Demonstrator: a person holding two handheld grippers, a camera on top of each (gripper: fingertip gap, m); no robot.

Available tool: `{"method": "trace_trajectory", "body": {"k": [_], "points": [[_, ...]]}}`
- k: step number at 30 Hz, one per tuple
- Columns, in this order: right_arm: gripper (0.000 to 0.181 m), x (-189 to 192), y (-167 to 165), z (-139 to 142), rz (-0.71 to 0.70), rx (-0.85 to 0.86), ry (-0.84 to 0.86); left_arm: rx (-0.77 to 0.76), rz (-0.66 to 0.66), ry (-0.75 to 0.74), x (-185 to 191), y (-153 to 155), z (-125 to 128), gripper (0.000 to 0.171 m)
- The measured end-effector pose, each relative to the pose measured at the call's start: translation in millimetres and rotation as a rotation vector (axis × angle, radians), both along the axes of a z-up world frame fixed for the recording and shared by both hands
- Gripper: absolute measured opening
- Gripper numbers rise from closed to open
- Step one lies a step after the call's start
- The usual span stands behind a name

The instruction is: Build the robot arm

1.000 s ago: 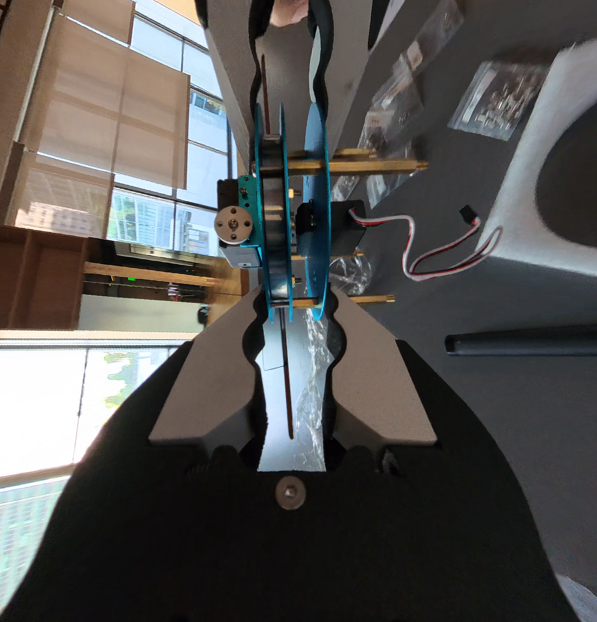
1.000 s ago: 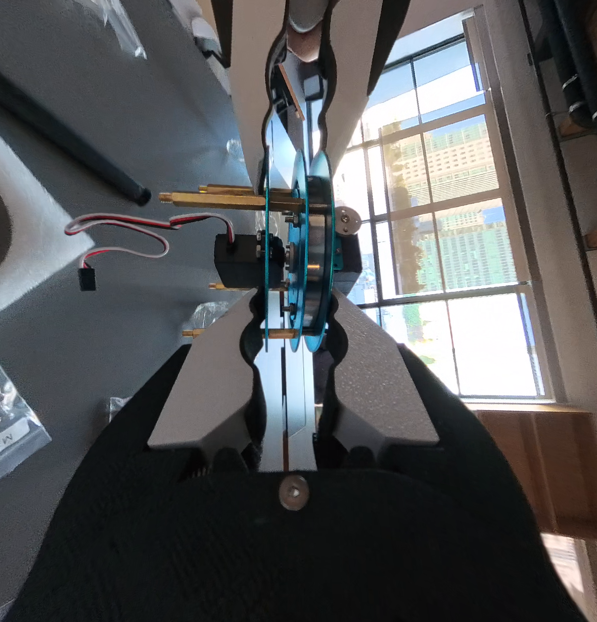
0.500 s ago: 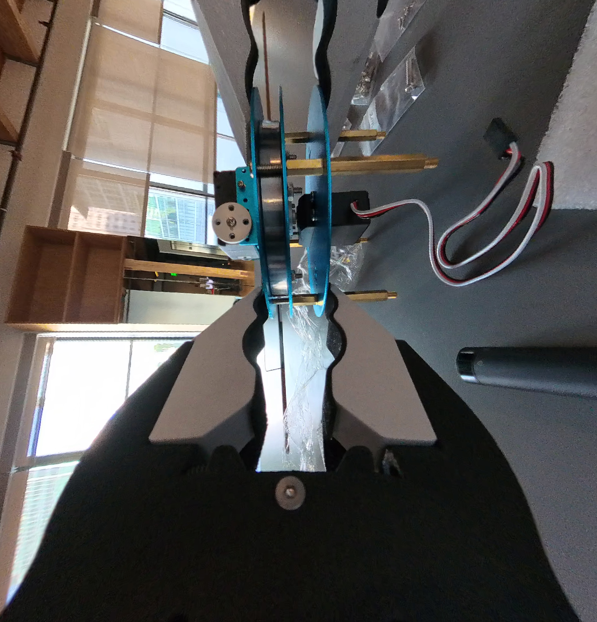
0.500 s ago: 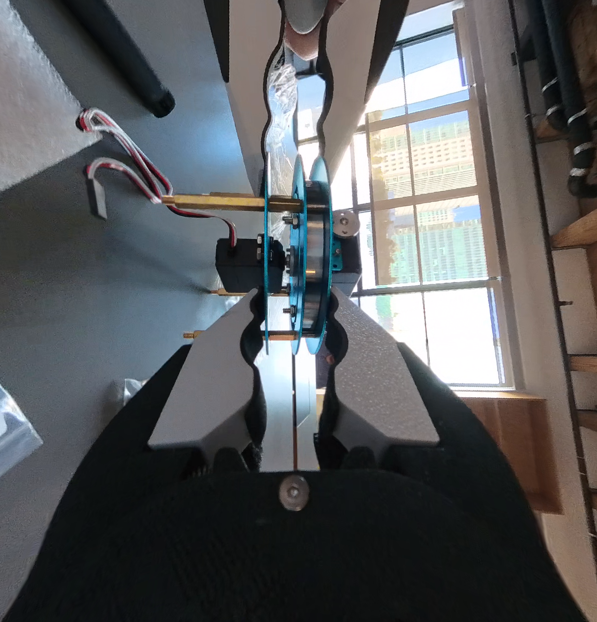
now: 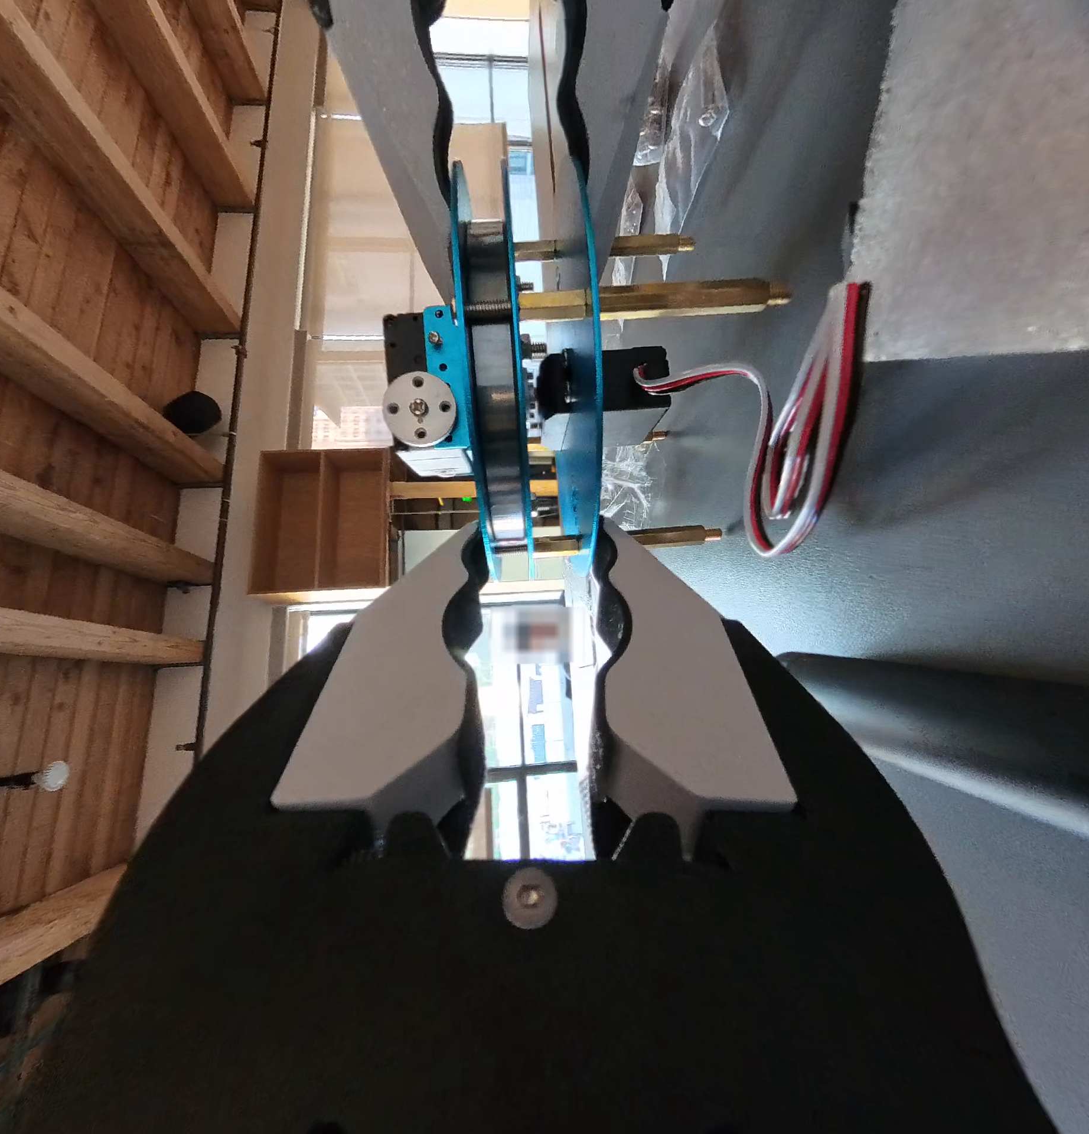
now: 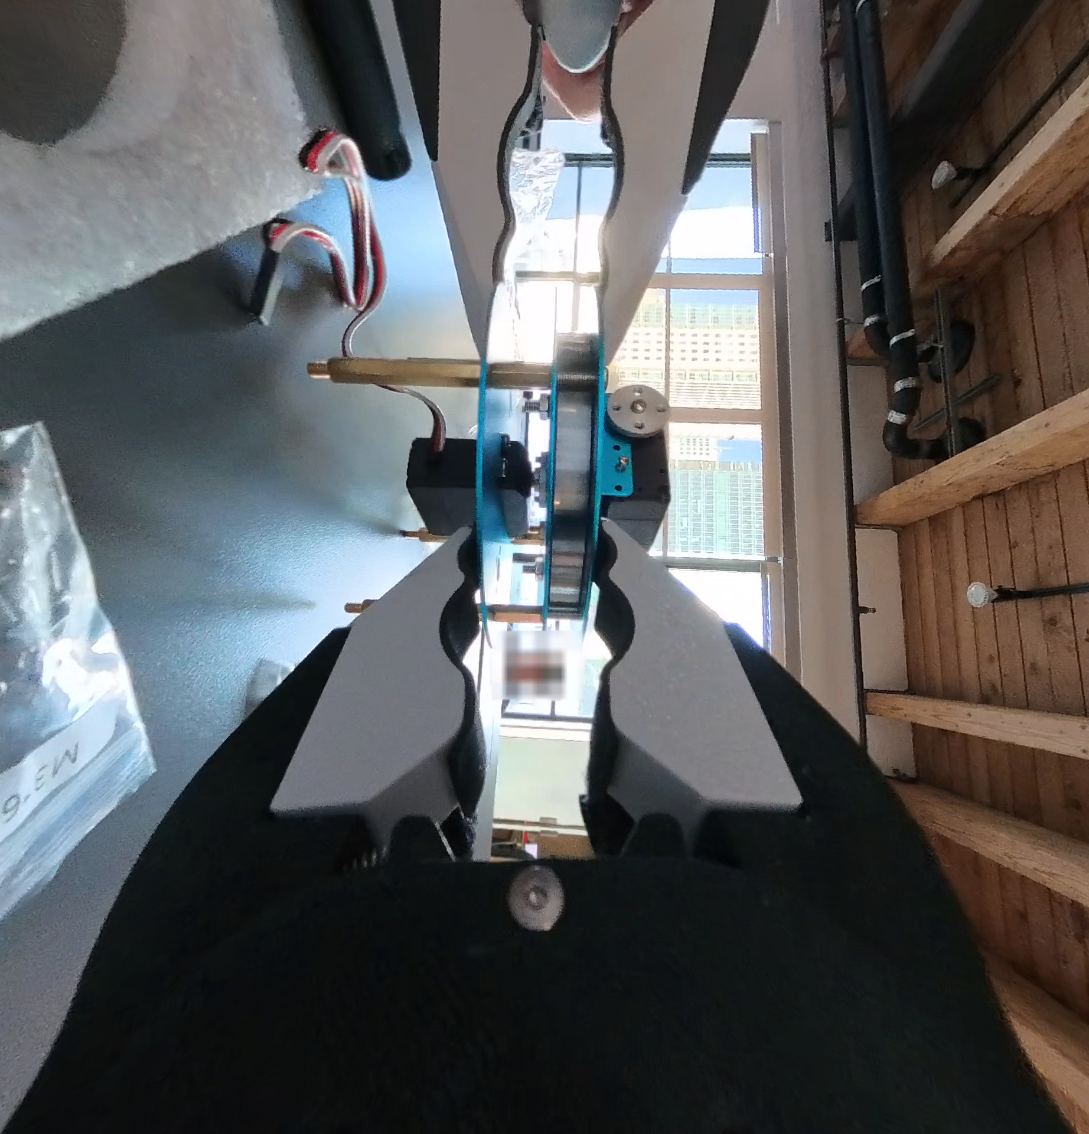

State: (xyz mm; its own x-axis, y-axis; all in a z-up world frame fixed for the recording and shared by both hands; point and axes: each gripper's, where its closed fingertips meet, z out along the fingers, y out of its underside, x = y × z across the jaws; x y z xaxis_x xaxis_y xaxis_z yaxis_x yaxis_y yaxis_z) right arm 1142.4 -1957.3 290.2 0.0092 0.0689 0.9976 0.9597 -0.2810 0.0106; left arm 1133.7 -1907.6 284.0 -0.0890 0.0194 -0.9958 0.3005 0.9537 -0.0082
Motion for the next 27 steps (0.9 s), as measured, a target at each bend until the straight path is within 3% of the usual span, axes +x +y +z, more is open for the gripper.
{"method": "trace_trajectory", "body": {"k": [9,14,17,19,23,24,27], "points": [[0.035,2,-7,-6,-0.042,-0.057,-0.025,-0.005,-0.006,-0.011,-3,-6,-1,0.032],[0.047,2,-14,-13,-0.078,-0.111,-0.004,-0.128,-0.016,0.074,-9,-5,3,0.047],[0.042,-2,-23,-10,-0.081,-0.116,0.028,-0.243,-0.006,0.142,-13,4,12,0.063],[0.04,-5,-32,-8,-0.084,-0.141,0.089,-0.302,-0.006,0.194,-19,11,17,0.06],[0.014,-18,-50,9,-0.063,-0.159,0.423,-0.538,-0.065,0.277,-38,26,51,0.047],[0.003,-21,-49,24,-0.045,-0.116,0.554,-0.645,-0.103,0.366,-42,23,59,0.032],[0.0,-15,-31,75,0.011,0.043,1.034,-1.047,-0.127,0.593,-23,15,86,0.032]]}}
